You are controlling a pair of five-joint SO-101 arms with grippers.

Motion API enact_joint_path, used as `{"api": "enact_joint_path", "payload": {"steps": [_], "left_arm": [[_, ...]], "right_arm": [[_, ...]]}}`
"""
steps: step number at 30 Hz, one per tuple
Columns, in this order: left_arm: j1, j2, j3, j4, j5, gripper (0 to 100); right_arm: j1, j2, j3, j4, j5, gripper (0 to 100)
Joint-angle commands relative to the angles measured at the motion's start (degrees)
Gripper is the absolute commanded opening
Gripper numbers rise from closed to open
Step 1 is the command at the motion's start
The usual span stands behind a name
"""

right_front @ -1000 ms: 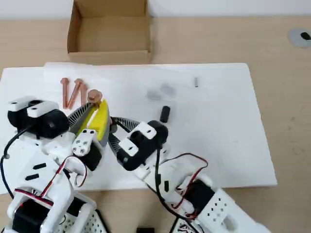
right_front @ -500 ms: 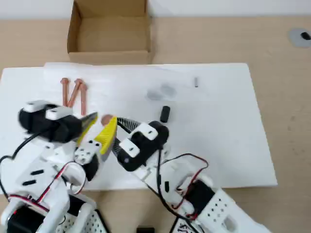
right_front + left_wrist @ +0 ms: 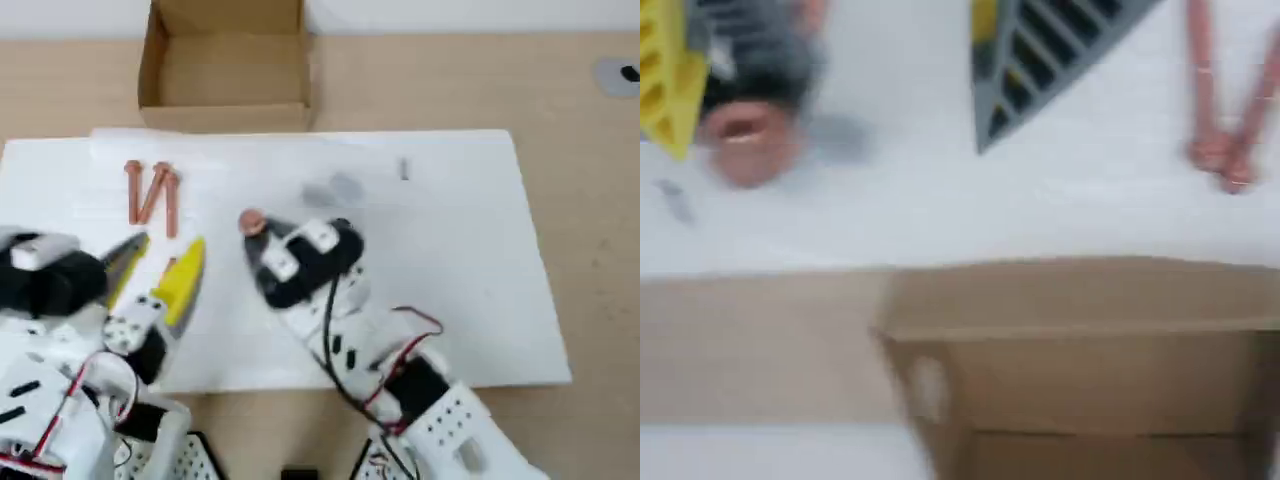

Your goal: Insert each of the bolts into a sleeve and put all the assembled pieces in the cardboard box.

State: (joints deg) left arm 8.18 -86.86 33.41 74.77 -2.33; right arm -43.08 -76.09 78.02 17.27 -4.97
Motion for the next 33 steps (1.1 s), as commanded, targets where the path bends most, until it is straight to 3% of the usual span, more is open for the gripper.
{"api": "enact_joint_path", "payload": {"steps": [1, 10, 17, 24, 33], "left_arm": [[-8.4, 9.4, -6.7, 0.4, -0.9, 14], [-18.9, 24.0, -9.3, 0.1, -4.6, 9], [-20.5, 27.2, -7.6, -0.5, -4.6, 10], [-22.9, 34.2, 0.6, -9.0, -2.1, 14], [-25.3, 46.6, 0.6, -18.4, -0.4, 15]], "right_arm": [[4.1, 11.6, -11.6, -0.4, 1.4, 0.9], [10.2, 52.6, -47.9, 0.0, 0.3, 0.9], [14.0, 80.5, -77.8, 0.0, 0.3, 0.9], [15.8, 105.5, -103.8, 0.0, 0.6, 0.9], [18.2, 135.2, -139.0, 0.0, 3.9, 0.9]]}}
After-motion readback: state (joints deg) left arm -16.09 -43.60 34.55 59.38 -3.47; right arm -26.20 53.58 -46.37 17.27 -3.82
